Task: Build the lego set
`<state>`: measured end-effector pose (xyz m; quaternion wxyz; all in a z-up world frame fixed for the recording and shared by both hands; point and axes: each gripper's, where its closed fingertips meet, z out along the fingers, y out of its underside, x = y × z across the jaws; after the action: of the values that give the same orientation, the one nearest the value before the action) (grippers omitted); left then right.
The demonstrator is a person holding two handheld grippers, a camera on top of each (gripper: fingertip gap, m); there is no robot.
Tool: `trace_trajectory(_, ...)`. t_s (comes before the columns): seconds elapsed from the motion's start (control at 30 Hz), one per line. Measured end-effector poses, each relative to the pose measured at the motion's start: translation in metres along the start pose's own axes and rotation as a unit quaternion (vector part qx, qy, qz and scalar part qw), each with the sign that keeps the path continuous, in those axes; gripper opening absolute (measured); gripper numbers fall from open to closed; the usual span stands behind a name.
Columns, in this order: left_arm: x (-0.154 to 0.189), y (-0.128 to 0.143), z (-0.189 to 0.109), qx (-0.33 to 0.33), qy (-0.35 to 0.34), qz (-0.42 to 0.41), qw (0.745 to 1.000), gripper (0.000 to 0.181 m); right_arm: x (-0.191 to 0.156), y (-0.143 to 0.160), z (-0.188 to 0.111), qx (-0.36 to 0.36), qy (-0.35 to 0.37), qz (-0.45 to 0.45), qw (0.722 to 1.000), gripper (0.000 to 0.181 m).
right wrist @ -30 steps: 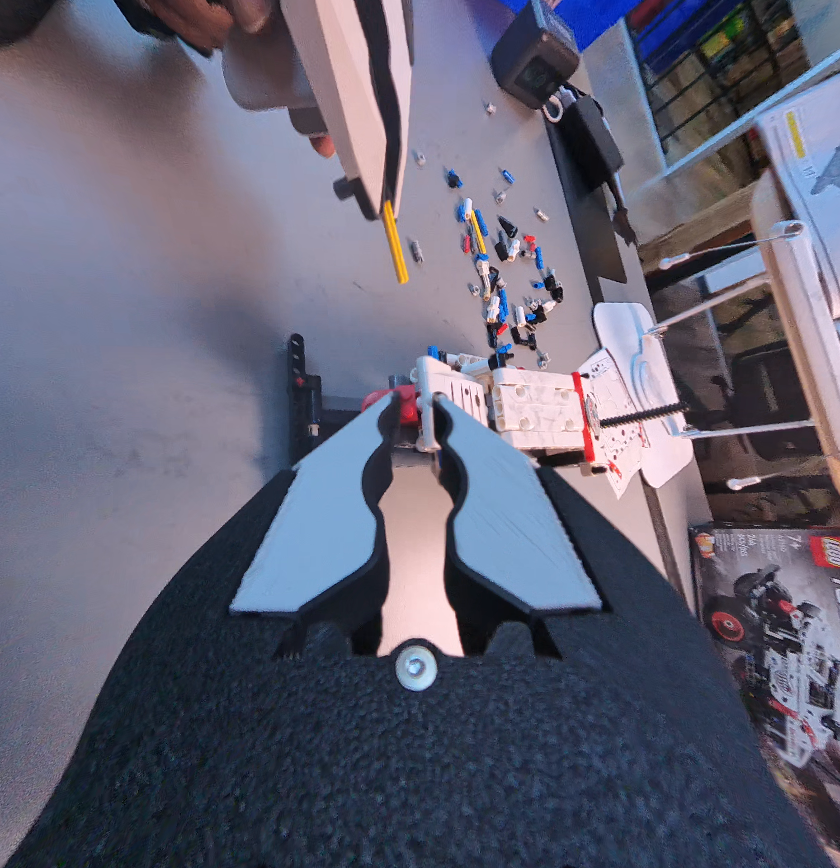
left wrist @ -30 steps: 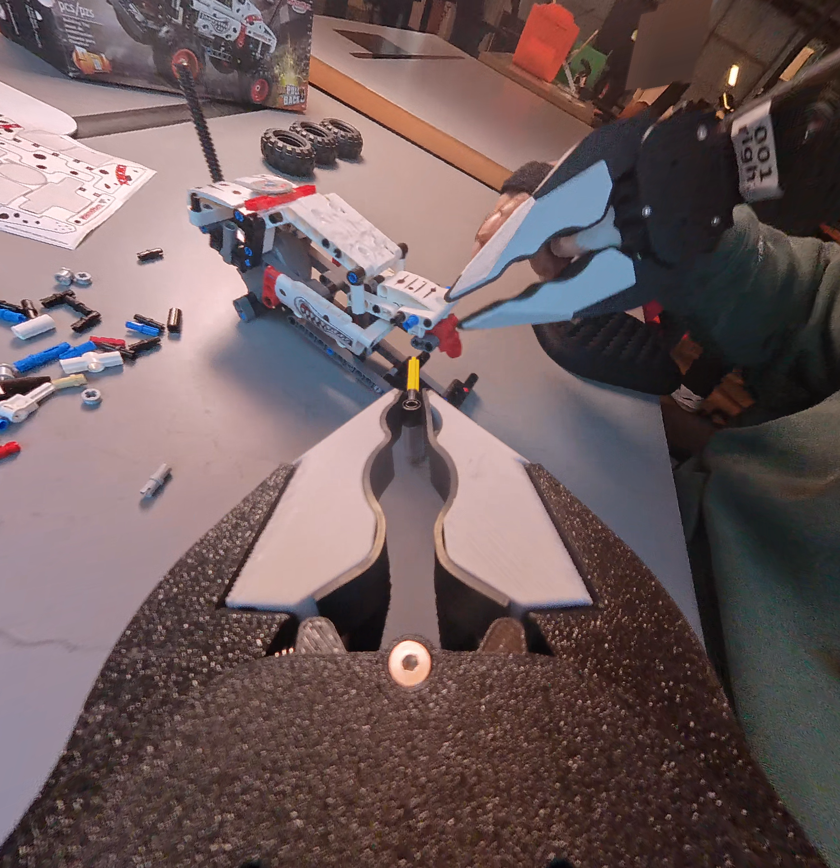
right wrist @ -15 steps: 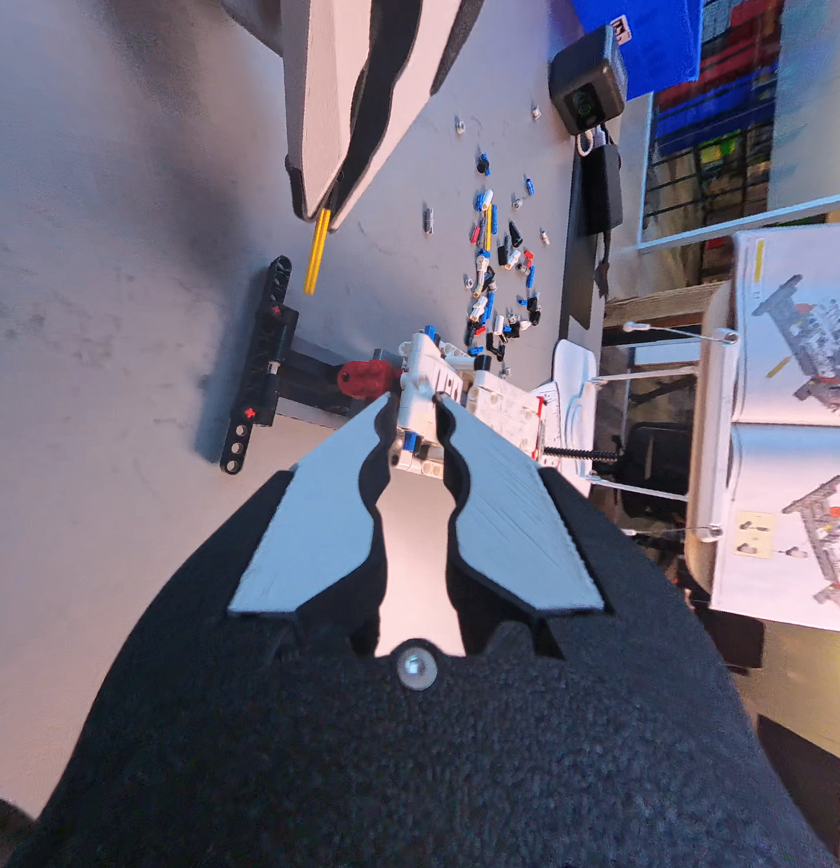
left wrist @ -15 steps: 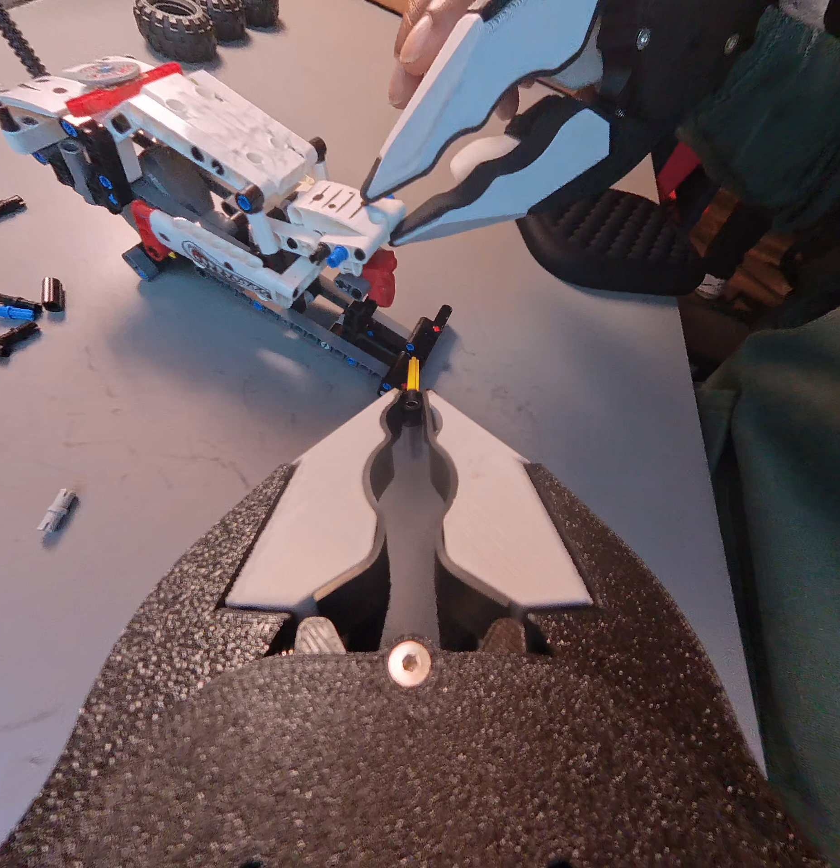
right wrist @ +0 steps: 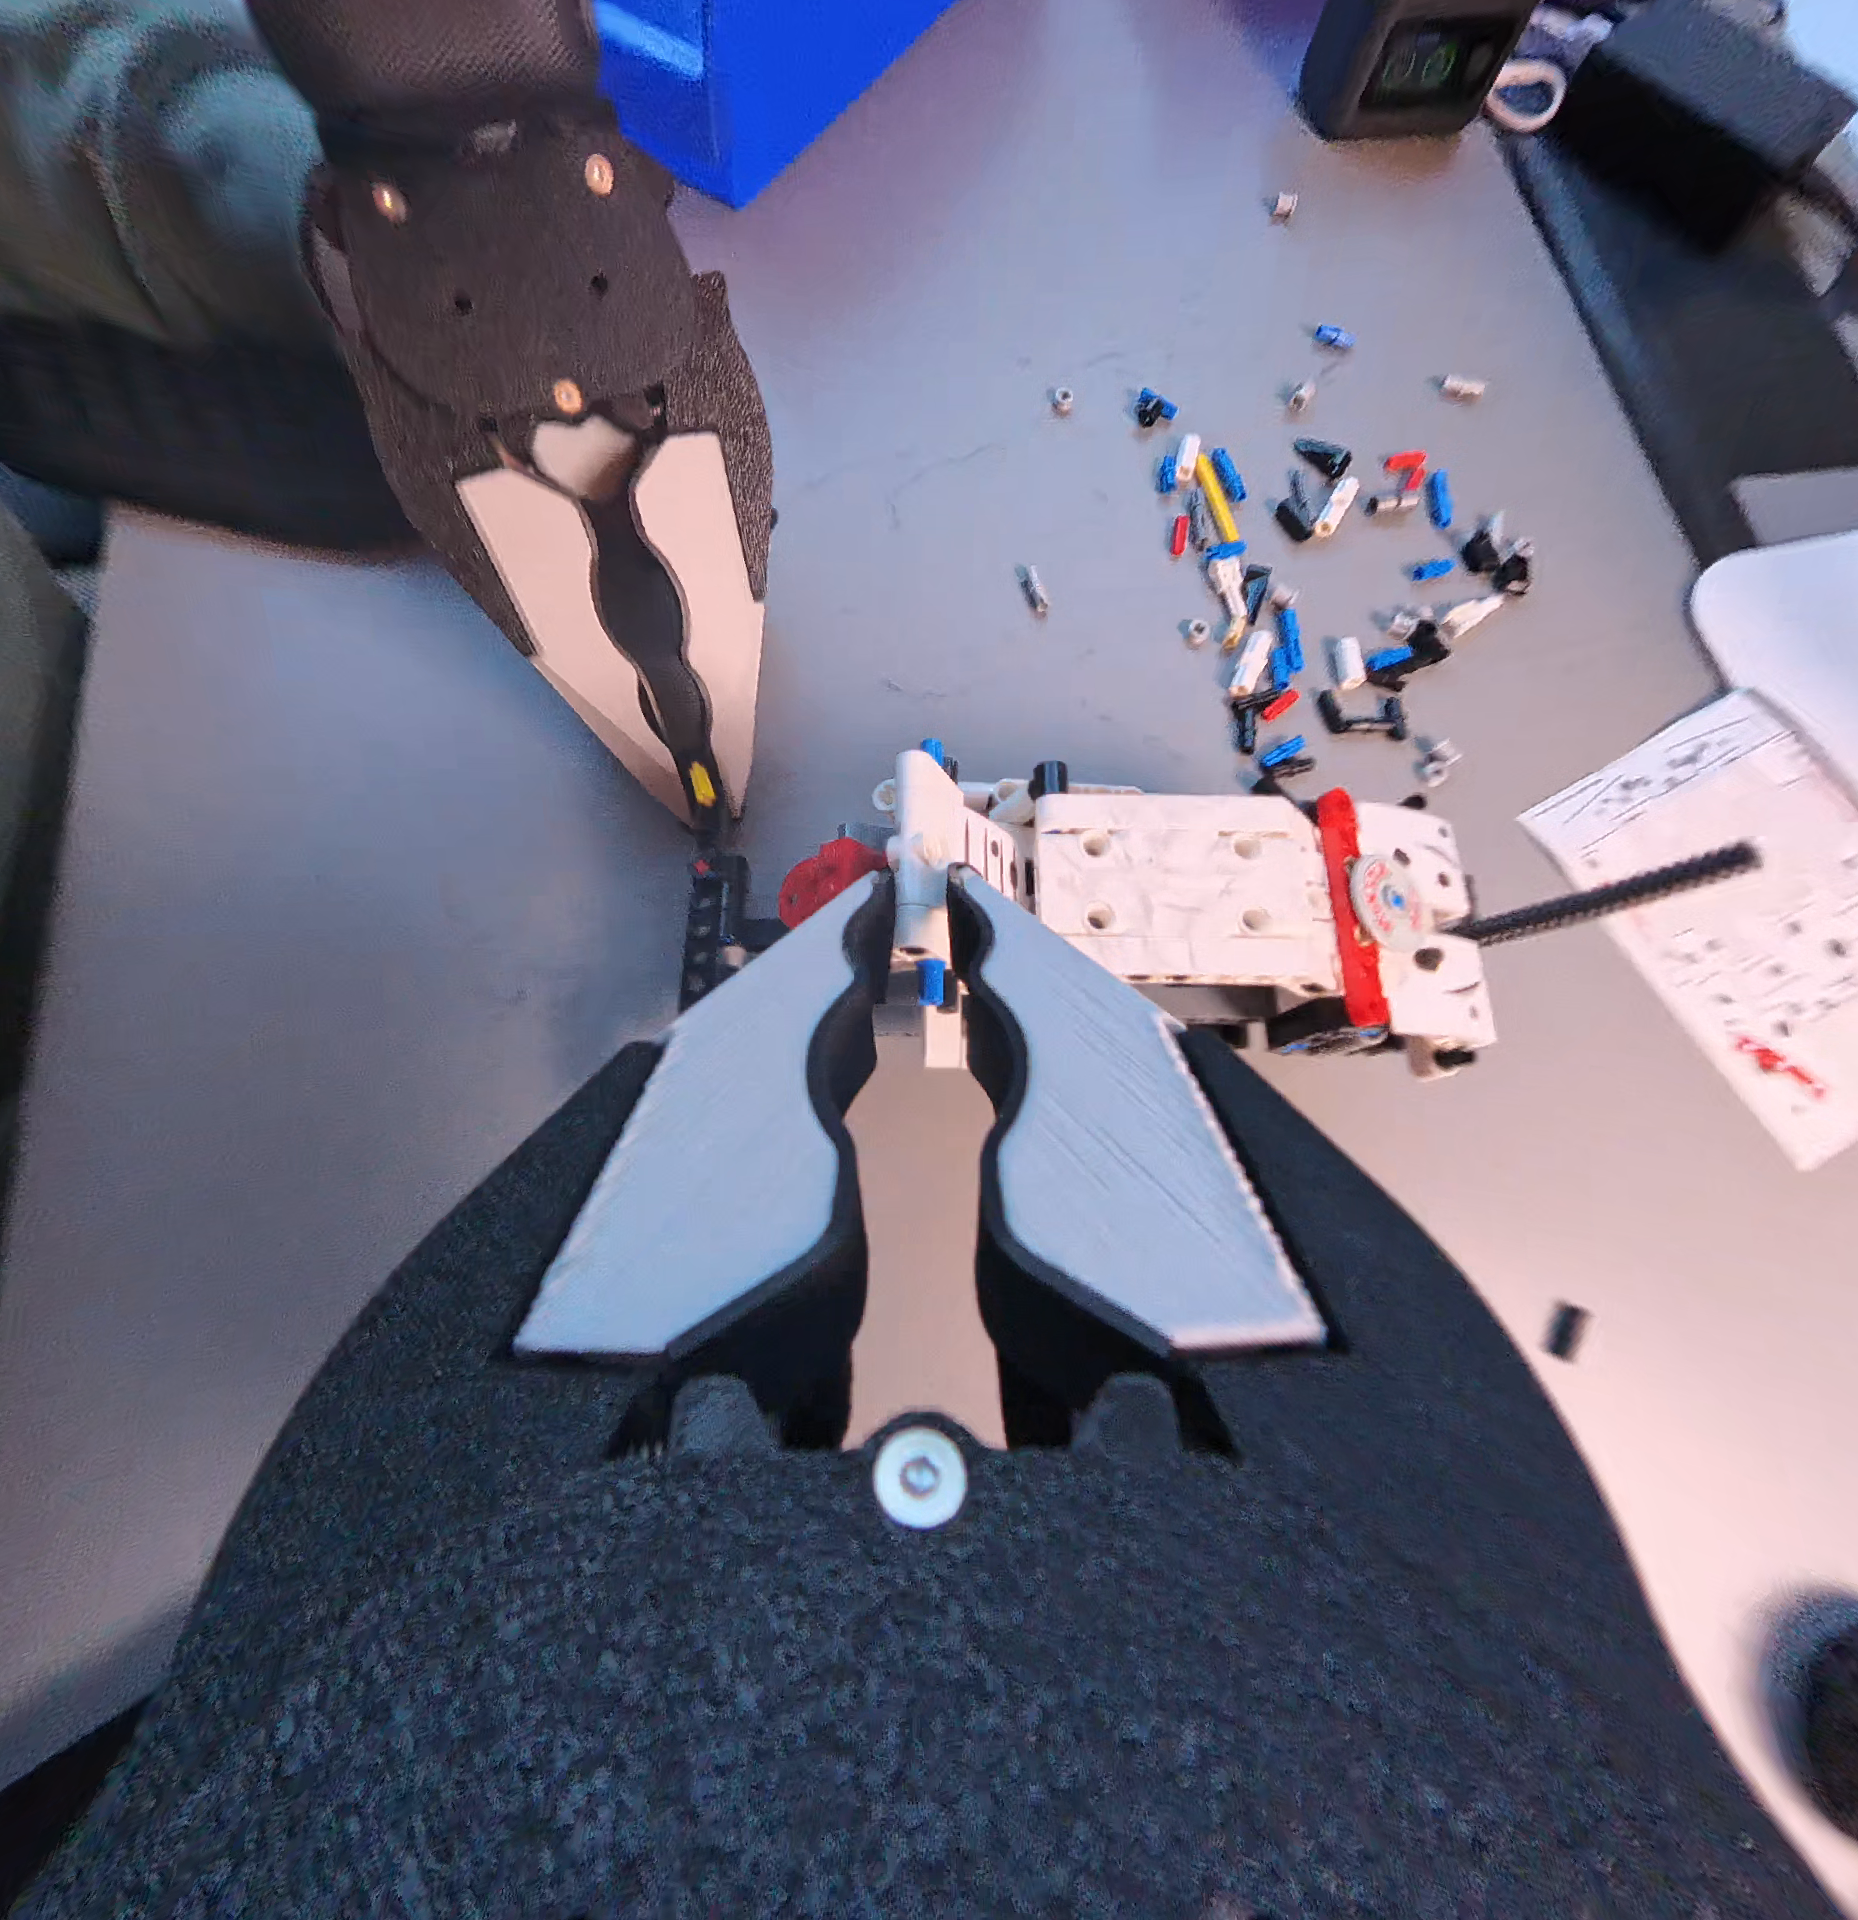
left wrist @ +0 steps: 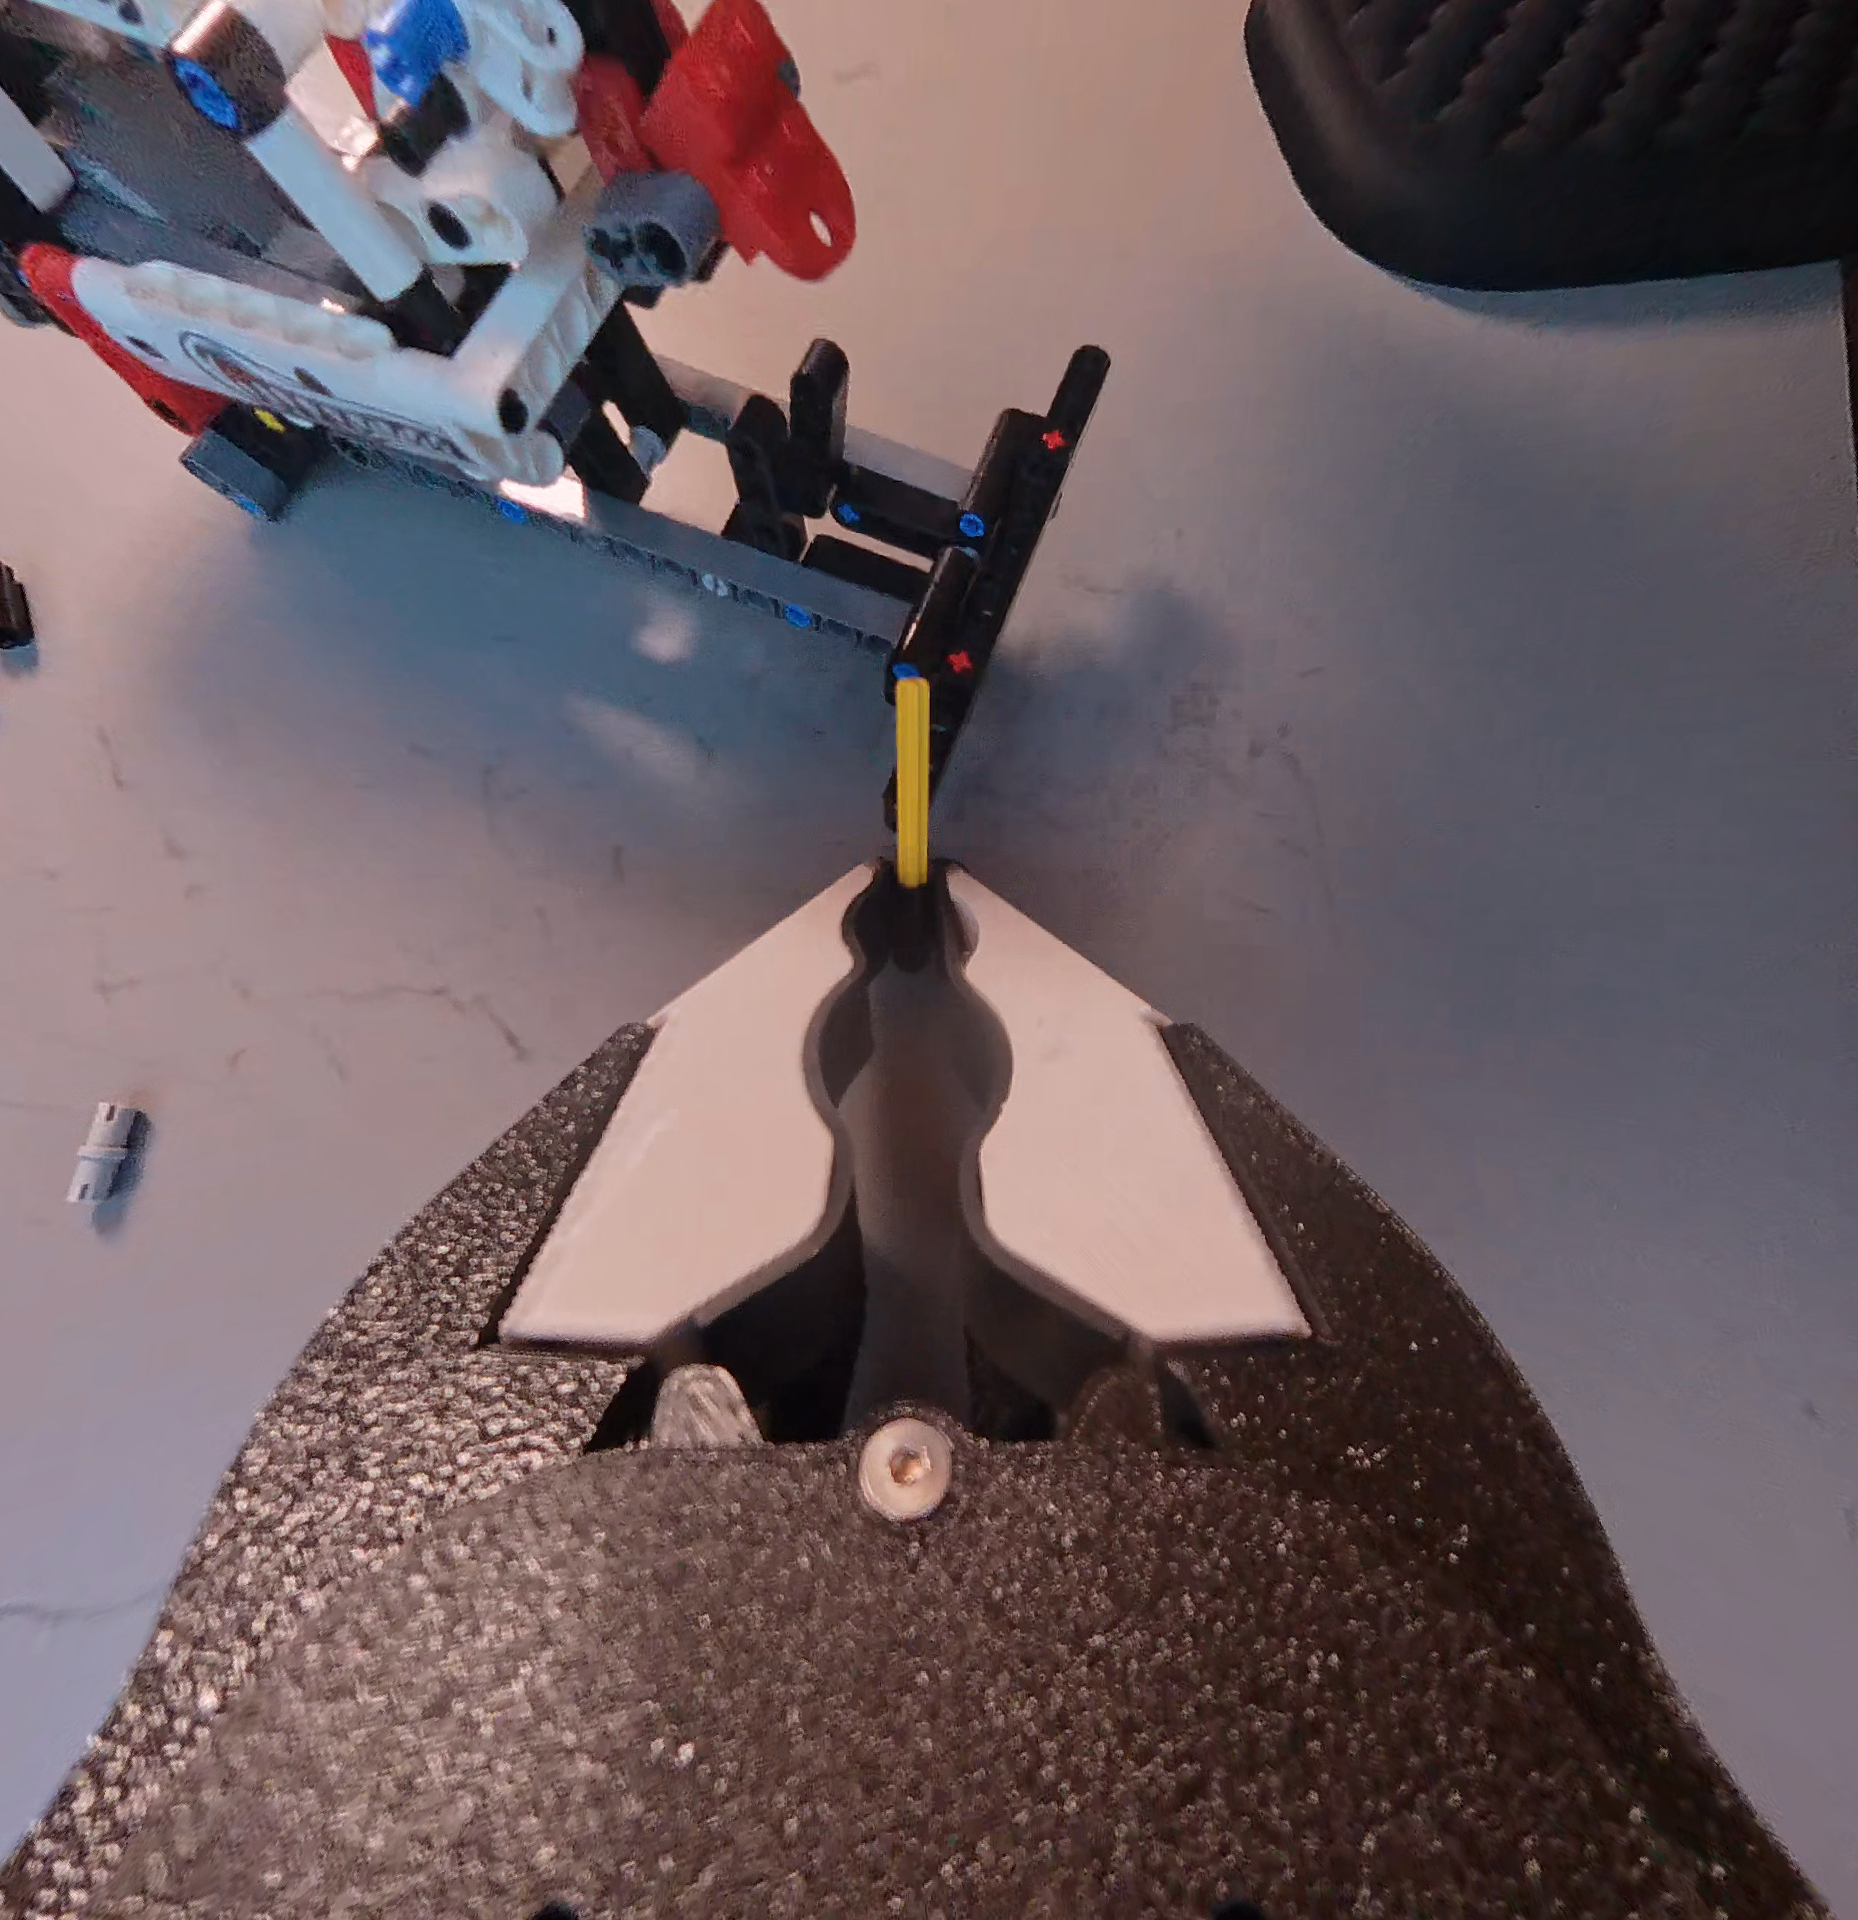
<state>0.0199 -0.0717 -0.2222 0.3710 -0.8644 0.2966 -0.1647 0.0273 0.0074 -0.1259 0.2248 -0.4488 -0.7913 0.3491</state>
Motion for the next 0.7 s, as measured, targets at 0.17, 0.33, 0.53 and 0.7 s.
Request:
trace_trajectory(0.17,0.0,0.0,0.0,0.0,0.002,-0.002,1.0,0.006,0.007,0.002,-0.001,0.024,-0.141,0.211,0.967,0.009)
trace_trajectory(0.33,0.001,0.0,0.0,0.0,0.001,0.002,1.0,0.007,0.014,0.013,0.009,0.031,-0.207,0.297,0.932,0.0)
trace_trajectory(0.53,0.001,0.001,-0.002,0.0,0.005,-0.001,1.0,0.006,0.008,-0.018,-0.014,0.09,-0.116,0.123,0.981,0.017)
trace_trajectory(0.7,-0.003,0.003,-0.004,-0.001,0.004,0.0,1.0,0.006,0.0,0.005,-0.001,-0.023,0.051,-0.101,0.993,0.038)
